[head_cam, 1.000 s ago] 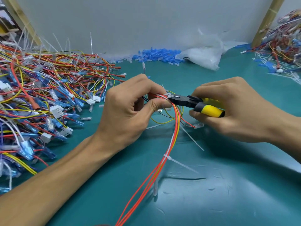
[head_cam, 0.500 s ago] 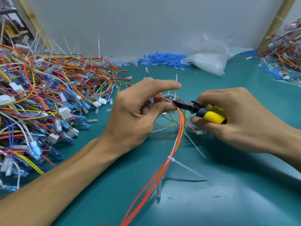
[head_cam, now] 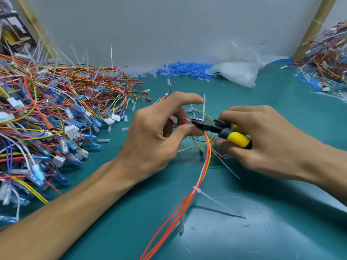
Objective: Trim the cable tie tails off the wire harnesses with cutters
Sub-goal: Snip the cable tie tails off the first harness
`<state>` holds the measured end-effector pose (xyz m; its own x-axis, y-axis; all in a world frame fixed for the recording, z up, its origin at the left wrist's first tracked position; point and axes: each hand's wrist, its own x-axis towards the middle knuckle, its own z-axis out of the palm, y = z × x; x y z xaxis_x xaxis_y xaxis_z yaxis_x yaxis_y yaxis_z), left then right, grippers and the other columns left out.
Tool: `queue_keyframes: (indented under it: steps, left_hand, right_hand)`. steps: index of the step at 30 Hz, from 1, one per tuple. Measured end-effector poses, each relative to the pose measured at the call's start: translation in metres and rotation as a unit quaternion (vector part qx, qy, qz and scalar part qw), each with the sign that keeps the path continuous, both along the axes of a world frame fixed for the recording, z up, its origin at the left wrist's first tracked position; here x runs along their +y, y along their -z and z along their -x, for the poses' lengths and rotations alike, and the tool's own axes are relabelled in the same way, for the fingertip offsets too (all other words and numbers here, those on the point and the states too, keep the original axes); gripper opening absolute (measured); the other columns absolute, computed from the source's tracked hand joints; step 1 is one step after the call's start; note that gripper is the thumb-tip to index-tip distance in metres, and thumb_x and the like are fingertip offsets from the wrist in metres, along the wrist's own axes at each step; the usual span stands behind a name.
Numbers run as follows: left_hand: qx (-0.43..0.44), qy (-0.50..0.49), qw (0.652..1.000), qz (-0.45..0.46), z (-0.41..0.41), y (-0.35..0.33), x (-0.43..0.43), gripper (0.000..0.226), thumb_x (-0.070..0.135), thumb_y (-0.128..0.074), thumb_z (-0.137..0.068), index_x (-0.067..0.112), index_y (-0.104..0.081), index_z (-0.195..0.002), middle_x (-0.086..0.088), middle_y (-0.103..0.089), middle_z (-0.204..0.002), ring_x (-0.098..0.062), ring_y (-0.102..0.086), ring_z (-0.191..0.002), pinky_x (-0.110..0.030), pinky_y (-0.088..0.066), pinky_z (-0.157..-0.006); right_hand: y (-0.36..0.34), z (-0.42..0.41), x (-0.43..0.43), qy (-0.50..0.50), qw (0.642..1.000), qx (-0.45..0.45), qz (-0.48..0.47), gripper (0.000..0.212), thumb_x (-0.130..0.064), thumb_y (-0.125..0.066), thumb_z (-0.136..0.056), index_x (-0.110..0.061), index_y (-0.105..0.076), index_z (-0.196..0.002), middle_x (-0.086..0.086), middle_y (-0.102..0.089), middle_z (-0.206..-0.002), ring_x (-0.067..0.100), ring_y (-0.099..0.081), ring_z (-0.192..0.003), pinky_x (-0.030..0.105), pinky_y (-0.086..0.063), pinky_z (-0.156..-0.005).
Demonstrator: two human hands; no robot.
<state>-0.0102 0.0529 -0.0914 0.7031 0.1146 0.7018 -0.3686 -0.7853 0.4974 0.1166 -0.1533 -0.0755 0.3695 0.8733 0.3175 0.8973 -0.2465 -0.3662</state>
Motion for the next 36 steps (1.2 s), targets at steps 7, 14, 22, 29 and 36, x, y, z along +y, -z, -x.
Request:
queue_keyframes:
  steps: [7, 14, 22, 29, 36]
  left_hand:
    - [0.001, 0.001, 1.0, -0.027, 0.0, 0.0, 0.0, 0.034, 0.001, -0.08, -0.085, 0.013, -0.073, -0.116, 0.025, -0.056, -0.087, -0.003, -0.051, -0.063, -0.031, -0.044, -0.052]
    - [0.015, -0.015, 1.0, -0.016, 0.001, -0.001, -0.001, 0.032, 0.012, -0.082, -0.085, 0.017, -0.074, -0.115, 0.011, -0.058, -0.077, -0.015, -0.045, -0.053, -0.03, -0.041, -0.051]
    - [0.028, 0.011, 0.999, -0.012, 0.001, -0.002, 0.004, 0.013, 0.008, -0.079, -0.087, 0.014, -0.078, -0.1, -0.007, -0.063, -0.078, -0.026, -0.058, -0.065, -0.032, -0.04, -0.053]
    - [0.01, 0.022, 1.0, -0.018, -0.001, -0.002, 0.003, 0.017, 0.007, -0.078, -0.089, 0.011, -0.078, -0.106, -0.007, -0.061, -0.079, -0.026, -0.055, -0.066, -0.018, -0.035, -0.06]
    - [0.018, 0.007, 0.999, -0.03, 0.0, 0.0, 0.001, 0.026, 0.002, -0.079, -0.085, 0.012, -0.076, -0.11, 0.0, -0.063, -0.079, -0.019, -0.056, -0.067, -0.02, -0.038, -0.059]
  right_hand:
    - [-0.002, 0.0, -0.001, -0.009, 1.0, 0.006, 0.022, 0.033, -0.035, -0.067, -0.093, -0.022, -0.049, -0.068, 0.002, -0.044, -0.057, 0.024, -0.039, -0.059, 0.033, -0.035, -0.052]
    - [-0.003, -0.001, -0.004, -0.008, 0.999, -0.003, 0.044, 0.034, -0.042, -0.063, -0.096, -0.027, -0.046, -0.071, -0.002, -0.047, -0.06, 0.022, -0.046, -0.061, 0.039, -0.041, -0.054]
    - [-0.001, 0.002, -0.001, -0.01, 0.999, -0.005, 0.03, 0.031, -0.038, -0.063, -0.096, -0.026, -0.045, -0.073, -0.006, -0.048, -0.064, 0.018, -0.048, -0.064, 0.037, -0.04, -0.057]
    - [-0.001, 0.007, 0.001, 0.017, 0.999, -0.011, 0.045, 0.038, -0.038, -0.063, -0.097, -0.026, -0.04, -0.07, -0.002, -0.04, -0.054, 0.023, -0.04, -0.056, 0.04, -0.036, -0.051]
    - [-0.002, 0.009, 0.0, 0.024, 0.997, -0.01, 0.078, 0.038, -0.035, -0.062, -0.099, -0.021, -0.044, -0.069, 0.0, -0.04, -0.052, 0.026, -0.039, -0.053, 0.043, -0.033, -0.051]
